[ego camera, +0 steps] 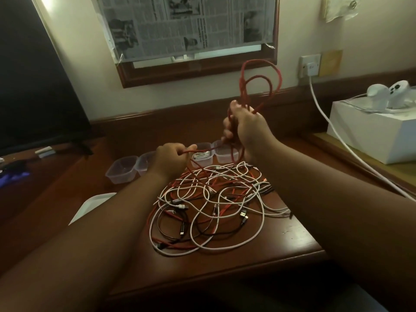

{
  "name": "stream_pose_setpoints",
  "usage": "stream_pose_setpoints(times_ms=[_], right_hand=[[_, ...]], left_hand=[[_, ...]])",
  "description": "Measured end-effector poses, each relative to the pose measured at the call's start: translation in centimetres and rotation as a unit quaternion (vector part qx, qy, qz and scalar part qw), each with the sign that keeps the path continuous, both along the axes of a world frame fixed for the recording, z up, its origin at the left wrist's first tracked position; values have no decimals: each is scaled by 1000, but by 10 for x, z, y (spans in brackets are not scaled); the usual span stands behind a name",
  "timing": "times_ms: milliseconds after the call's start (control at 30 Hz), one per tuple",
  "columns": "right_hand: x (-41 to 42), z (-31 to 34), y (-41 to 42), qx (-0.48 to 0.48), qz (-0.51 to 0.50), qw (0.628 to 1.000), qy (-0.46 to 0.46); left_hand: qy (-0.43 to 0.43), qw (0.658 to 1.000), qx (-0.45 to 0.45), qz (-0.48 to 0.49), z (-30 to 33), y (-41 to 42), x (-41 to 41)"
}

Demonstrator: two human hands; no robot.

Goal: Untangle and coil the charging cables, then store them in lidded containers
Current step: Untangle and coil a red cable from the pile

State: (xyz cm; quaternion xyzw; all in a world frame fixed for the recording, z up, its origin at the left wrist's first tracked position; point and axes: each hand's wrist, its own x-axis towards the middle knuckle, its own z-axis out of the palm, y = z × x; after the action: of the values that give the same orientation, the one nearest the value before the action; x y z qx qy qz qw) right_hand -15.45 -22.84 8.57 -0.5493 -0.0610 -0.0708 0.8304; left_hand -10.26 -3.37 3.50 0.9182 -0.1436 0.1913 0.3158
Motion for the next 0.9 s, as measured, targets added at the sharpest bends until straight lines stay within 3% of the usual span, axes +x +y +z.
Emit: stream_pose_setpoints(times_ms=[133,300,433,567,700,900], right_hand=[[2,-10,3,-266,-51,962,-26],[-6,-17,7,-458,49,887,-46],[-12,-12,13,-456,96,883,-59],[-18,-6,12,-424,42,902,-73],[-22,-2,11,-352,-2,933,-78],[-28,6,8,-319,-9,946,-55]], left_hand=[[27,992,-121,9,25,-15,-2],[89,986,-131,-43,56,-26,-10],[108,978,-169,-63,64,-33,-19],[127,954,-263,-62,70,-44,-30],[114,950,-281,-80,66,-39,-36],[128,948,-286,-64,62,-30,-37]])
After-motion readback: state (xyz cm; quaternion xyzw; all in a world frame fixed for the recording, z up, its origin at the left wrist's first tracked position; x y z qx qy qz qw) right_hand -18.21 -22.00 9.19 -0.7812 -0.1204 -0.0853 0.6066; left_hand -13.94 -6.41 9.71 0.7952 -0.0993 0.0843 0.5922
